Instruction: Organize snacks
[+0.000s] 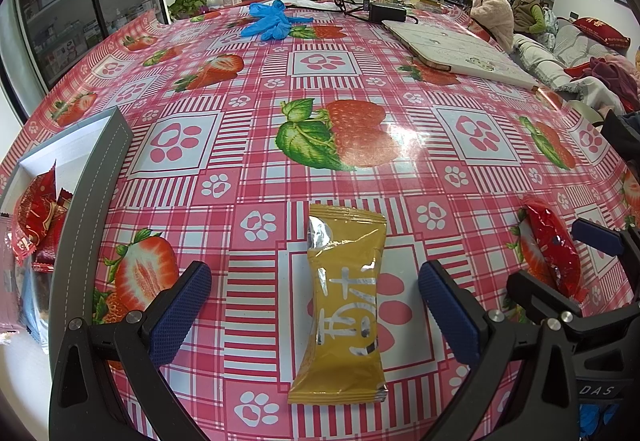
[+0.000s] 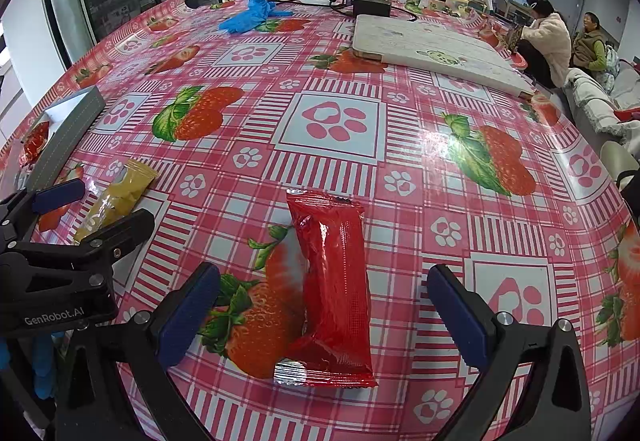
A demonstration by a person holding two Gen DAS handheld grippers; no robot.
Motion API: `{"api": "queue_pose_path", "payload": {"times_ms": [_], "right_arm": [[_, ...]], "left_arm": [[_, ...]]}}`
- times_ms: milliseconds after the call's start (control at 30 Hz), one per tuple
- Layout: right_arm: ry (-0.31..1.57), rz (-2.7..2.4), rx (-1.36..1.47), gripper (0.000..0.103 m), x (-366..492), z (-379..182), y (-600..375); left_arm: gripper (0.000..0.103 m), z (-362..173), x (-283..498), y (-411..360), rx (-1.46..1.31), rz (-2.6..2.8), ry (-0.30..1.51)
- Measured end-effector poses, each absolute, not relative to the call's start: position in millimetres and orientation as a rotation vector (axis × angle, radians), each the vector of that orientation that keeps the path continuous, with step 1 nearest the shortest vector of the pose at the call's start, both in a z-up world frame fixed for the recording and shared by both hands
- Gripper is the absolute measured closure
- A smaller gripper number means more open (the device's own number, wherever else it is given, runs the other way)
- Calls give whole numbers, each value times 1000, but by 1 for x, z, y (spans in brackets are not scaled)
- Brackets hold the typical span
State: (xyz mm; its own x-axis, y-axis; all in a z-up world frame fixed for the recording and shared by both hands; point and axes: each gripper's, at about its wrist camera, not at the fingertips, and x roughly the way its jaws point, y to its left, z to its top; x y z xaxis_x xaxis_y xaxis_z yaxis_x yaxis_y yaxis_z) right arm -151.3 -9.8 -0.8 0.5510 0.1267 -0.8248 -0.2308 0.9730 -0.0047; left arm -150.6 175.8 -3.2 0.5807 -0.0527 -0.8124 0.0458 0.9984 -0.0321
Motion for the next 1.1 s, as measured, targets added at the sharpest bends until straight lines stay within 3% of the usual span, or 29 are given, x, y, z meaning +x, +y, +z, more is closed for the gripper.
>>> {"api": "queue_pose_path", "payload": {"times_ms": [367, 600, 733, 800, 867, 1000, 1033, 1100], "right_arm": [[980, 209, -118, 0, -150, -1, -9], [1070, 219, -135, 0, -138, 0, -6], [1129, 227, -153, 2, -132, 1, -5], [1137, 224, -150, 11, -131, 3, -5], [1138, 224, -148, 34, -131, 8, -6], [1149, 216, -147, 54, -129, 12, -8], [1146, 216, -144, 73, -130, 14, -8], [1150, 224, -129, 78, -131, 15, -10]], "left_arm": [[0, -2, -151, 176, -1, -60, 965], [1, 1, -143, 175, 34, -90, 1075], [12, 5, -143, 171, 51, -129, 1116], [23, 8, -147, 166, 69, -158, 1115], [39, 11, -149, 160, 89, -181, 1117], [70, 16, -152, 148, 111, -225, 1125], [76, 16, -154, 145, 126, -231, 1125], [77, 17, -159, 141, 155, -232, 1118]]}}
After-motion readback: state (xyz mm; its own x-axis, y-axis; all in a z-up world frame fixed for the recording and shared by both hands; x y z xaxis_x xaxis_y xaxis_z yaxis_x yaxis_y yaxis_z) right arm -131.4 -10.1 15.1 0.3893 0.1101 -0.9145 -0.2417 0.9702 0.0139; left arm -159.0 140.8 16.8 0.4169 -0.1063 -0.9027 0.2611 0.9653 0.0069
